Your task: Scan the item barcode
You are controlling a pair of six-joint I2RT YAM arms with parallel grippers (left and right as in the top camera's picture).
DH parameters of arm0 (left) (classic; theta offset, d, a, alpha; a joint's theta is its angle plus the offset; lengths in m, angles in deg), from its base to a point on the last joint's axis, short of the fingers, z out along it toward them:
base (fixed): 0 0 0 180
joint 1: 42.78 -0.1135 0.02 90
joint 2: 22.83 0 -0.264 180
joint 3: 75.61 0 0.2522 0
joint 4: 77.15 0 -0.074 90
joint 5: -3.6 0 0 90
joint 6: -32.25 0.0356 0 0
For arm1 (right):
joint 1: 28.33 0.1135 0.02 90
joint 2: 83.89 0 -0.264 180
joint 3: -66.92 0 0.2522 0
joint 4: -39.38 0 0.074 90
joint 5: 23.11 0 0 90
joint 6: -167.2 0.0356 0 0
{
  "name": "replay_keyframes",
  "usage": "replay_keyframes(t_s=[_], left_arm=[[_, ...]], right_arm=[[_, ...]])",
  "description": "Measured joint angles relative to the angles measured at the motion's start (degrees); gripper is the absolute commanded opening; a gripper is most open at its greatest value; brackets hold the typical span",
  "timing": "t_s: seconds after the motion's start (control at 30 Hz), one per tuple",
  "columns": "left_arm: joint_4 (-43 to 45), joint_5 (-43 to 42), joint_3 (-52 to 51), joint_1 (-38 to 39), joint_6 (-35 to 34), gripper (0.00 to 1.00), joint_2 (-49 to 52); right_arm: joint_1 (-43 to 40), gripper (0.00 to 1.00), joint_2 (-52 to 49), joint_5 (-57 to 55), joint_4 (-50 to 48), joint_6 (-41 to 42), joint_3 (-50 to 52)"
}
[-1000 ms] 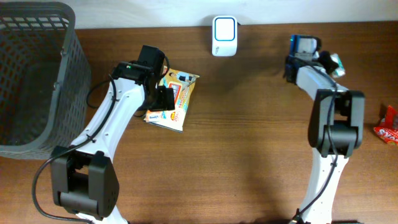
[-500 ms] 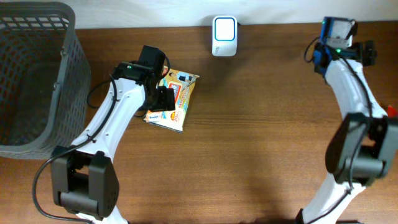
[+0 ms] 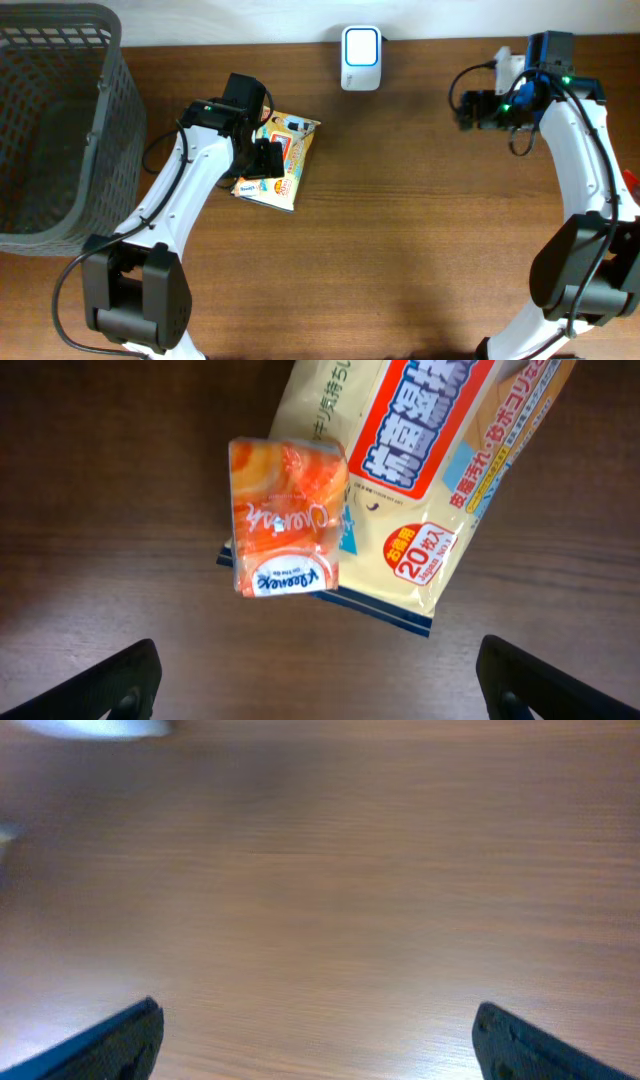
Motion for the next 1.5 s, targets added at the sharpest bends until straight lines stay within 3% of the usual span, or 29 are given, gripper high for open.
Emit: replay_keyframes(t_s=[0.13, 0.27, 0.53, 0.63, 0.77, 0.83, 0.93, 1.0, 1.2, 1.4, 1.47, 1.5], left_arm=[[1.7, 3.2, 0.0, -0.1, 0.0, 0.94, 0.0], [2.4, 4.3, 0.0, -0.5, 0.0, 0.94, 0.2], [2.6, 5.4, 0.0, -0.9, 0.0, 0.79, 7.5], [3.0, 5.4, 0.0, -1.0, 0.1, 0.63, 10.4], [4.7, 2.1, 0.0, -1.0, 2.5, 0.6, 12.9], [5.5, -2.8, 0.0, -1.0, 6.1, 0.49, 13.5], [5.6, -11.0, 0.0, -0.8, 12.2, 0.11, 14.1], [5.2, -13.6, 0.0, -0.5, 13.9, 0.0, 14.1], [-1.9, -17.3, 3.1, 1.2, 16.5, 0.01, 14.1], [-1.1, -27.8, 7.7, 4.4, 19.3, 0.19, 14.1], [1.2, -29.3, 7.8, 6.4, 19.4, 0.34, 14.1], [2.7, -29.7, 7.8, 7.3, 18.4, 0.61, 14.2]], right_arm=[[0.9, 0.98, 0.0, 24.6, 5.3, 0.2, 0.0], [4.5, 0.98, 0.0, 32.8, 5.6, 0.6, 0.0], [14.9, 0.98, 0.0, 31.3, 5.6, 0.8, 0.0], [16.4, 0.98, 0.0, 29.9, 5.6, 1.0, 0.0], [16.5, 0.98, 0.0, 28.9, 5.6, 2.3, 0.1], [16.3, 0.98, 0.0, 28.8, 5.6, 2.7, 0.1], [16.1, 0.98, 0.0, 28.8, 5.8, 2.8, 0.1], [16.1, 0.98, 0.0, 28.3, 6.3, 2.9, 0.1], [16.1, 0.98, 0.0, 24.4, 7.5, 3.0, 0.1], [14.9, 0.98, 0.0, 22.9, 8.6, 3.9, 0.1], [13.7, 0.98, 0.0, 22.7, 9.3, 5.4, 0.1], [12.9, 0.98, 0.0, 22.7, 9.9, 5.9, 0.1]])
